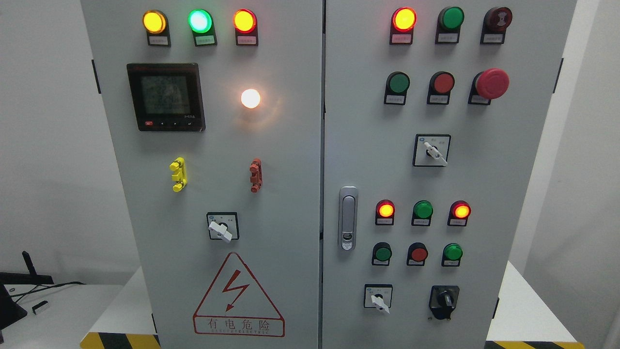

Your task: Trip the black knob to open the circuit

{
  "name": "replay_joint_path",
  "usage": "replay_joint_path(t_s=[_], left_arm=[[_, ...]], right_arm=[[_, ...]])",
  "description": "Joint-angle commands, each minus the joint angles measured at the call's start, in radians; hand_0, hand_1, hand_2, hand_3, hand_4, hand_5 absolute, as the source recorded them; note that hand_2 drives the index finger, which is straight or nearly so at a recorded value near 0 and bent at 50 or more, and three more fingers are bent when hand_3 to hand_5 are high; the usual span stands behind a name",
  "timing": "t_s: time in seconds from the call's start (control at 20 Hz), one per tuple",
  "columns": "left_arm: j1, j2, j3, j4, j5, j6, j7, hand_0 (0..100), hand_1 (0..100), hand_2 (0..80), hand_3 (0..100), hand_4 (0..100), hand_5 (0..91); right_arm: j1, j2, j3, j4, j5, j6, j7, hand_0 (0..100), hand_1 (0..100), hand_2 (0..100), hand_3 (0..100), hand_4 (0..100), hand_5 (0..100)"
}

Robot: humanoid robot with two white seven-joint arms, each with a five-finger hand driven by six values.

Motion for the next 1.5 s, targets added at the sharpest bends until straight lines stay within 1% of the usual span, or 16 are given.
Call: replay_joint_path(t_s=[0.0,0.05,0.1,0.2,0.3,0.35,0.4,0.55,0.65,0.7,0.75,0.85,1.1,1.2,1.25,1.45], left_arm=[[0.000,0.001,0.000,0.000,0.005,-0.001,0.001,12,39,0.0,0,0,0.0],[0.000,0.000,0.000,0.000,0.005,-0.001,0.001,12,39,0.0,0,0,0.0],[0.000,0.000,0.000,0.000,0.005,-0.001,0.001,12,39,0.0,0,0,0.0],[0.000,0.000,0.000,0.000,0.005,-0.001,0.001,12,39,0.0,0,0,0.0],[0.000,0.000,0.000,0.000,0.005,-0.001,0.001,12,39,0.0,0,0,0.0],[0.000,0.001,0.000,0.000,0.005,-0.001,0.001,12,39,0.0,0,0,0.0],[0.000,0.000,0.000,0.000,0.005,-0.001,0.001,12,39,0.0,0,0,0.0],[0.000,0.001,0.000,0.000,0.005,-0.001,0.001,12,39,0.0,0,0,0.0],[0.000,0.001,0.000,0.000,0.005,-0.001,0.001,12,39,0.0,0,0,0.0],[0.000,0.000,0.000,0.000,0.005,-0.001,0.001,12,39,0.0,0,0,0.0],[0.000,0.001,0.000,0.000,0.005,-0.001,0.001,12,39,0.0,0,0,0.0],[0.000,0.000,0.000,0.000,0.005,-0.001,0.001,12,39,0.0,0,0,0.0],[0.000,0.001,0.000,0.000,0.005,-0.001,0.001,12,39,0.0,0,0,0.0],[0.000,0.000,0.000,0.000,0.005,-0.001,0.001,12,39,0.0,0,0,0.0],[0.000,0.000,0.000,0.000,0.005,-0.001,0.001,12,39,0.0,0,0,0.0],[0.000,0.000,0.000,0.000,0.005,-0.001,0.001,12,39,0.0,0,0,0.0]], right_arm=[[0.057,0.018,0.034,-0.175,0.050,-0.079,-0.002,41,38,0,20,22,19],[0.065,0.021,0.034,-0.188,0.058,-0.108,-0.005,41,38,0,24,22,19],[0.068,0.023,0.034,-0.202,0.058,-0.127,-0.005,40,40,0,30,26,21],[0.087,0.024,0.035,-0.236,0.063,-0.176,-0.008,39,44,0,37,34,30],[0.105,0.024,0.034,-0.280,0.066,-0.217,-0.020,37,49,7,46,43,42],[0.110,0.024,0.029,-0.300,0.067,-0.237,-0.023,37,50,7,46,44,42],[0.111,0.024,0.032,-0.314,0.069,-0.265,-0.023,37,51,12,50,49,49],[0.120,0.024,0.026,-0.357,0.069,-0.378,-0.028,38,55,21,60,59,60],[0.120,0.023,0.020,-0.373,0.069,-0.447,-0.023,38,56,24,62,62,66],[0.120,0.023,0.019,-0.374,0.067,-0.484,-0.022,38,57,26,64,66,71],[0.120,0.023,0.020,-0.377,0.067,-0.510,-0.020,38,58,27,65,68,73],[0.125,0.024,0.019,-0.403,0.067,-0.556,-0.019,40,61,30,69,74,81],[0.220,0.012,0.020,-0.541,0.070,-0.635,-0.020,38,63,33,73,80,91],[0.254,0.009,0.012,-0.612,0.072,-0.694,-0.020,37,63,34,73,80,92],[0.266,0.009,0.000,-0.639,0.078,-0.719,-0.020,37,64,35,73,81,93],[0.275,0.017,-0.086,-0.725,0.133,-0.817,-0.023,34,66,36,75,82,96]])
